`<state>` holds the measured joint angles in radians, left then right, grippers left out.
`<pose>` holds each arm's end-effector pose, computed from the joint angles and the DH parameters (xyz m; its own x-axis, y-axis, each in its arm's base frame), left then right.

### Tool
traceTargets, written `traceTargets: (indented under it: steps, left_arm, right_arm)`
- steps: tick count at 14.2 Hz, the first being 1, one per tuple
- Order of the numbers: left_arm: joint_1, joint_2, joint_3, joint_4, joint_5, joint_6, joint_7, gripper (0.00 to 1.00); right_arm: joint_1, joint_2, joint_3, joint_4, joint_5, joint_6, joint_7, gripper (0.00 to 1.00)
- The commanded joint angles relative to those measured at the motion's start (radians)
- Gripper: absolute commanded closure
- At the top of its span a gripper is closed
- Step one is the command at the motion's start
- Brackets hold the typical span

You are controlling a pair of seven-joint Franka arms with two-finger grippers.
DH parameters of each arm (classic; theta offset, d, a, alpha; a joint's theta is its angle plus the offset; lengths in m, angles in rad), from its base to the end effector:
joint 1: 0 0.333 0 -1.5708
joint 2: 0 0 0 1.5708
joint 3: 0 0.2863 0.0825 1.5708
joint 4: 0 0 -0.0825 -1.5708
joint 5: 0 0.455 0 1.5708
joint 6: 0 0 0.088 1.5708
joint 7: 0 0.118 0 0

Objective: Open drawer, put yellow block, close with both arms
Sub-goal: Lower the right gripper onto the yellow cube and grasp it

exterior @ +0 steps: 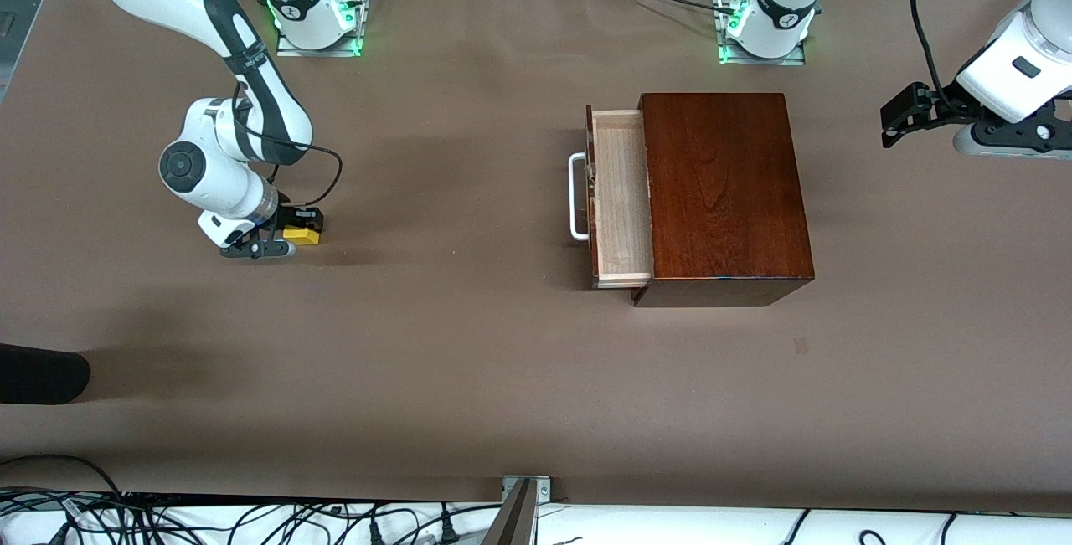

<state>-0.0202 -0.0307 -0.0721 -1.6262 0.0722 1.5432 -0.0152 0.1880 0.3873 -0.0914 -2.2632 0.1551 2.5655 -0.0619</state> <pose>0.6105 -0.0483 0.5708 0.9959 -0.0748 -0.0511 -0.0785 -0.9941 -0.0751 0.5479 0.0466 0.0805 0.9962 0.0319 -0.0811 0.0284 -0.9986 -0.0441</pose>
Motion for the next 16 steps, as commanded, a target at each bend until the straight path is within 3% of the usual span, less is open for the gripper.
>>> traceTargets:
  steps: [1,4,8,13,16]
  left_arm:
    - [0.002,-0.006,0.000,-0.004,-0.019,-0.012,0.000,0.00]
    - [0.002,-0.006,0.000,-0.004,-0.019,-0.014,0.000,0.00]
    - [0.002,-0.008,0.000,-0.004,-0.019,-0.014,0.000,0.00]
    - [0.002,-0.008,0.000,-0.003,-0.019,-0.015,-0.002,0.00]
    - [0.000,-0.008,-0.002,-0.003,-0.019,-0.017,-0.003,0.00]
  right_arm:
    - [0.002,-0.027,0.009,0.008,0.021,-0.025,0.001,1.00]
    - [0.004,-0.074,0.032,0.140,0.020,-0.228,-0.004,1.00]
    - [0.025,-0.067,0.053,0.376,0.011,-0.486,-0.004,1.00]
    - [0.149,-0.067,0.096,0.580,-0.015,-0.697,-0.004,1.00]
    - [0.246,-0.057,0.102,0.653,-0.026,-0.731,-0.044,1.00]
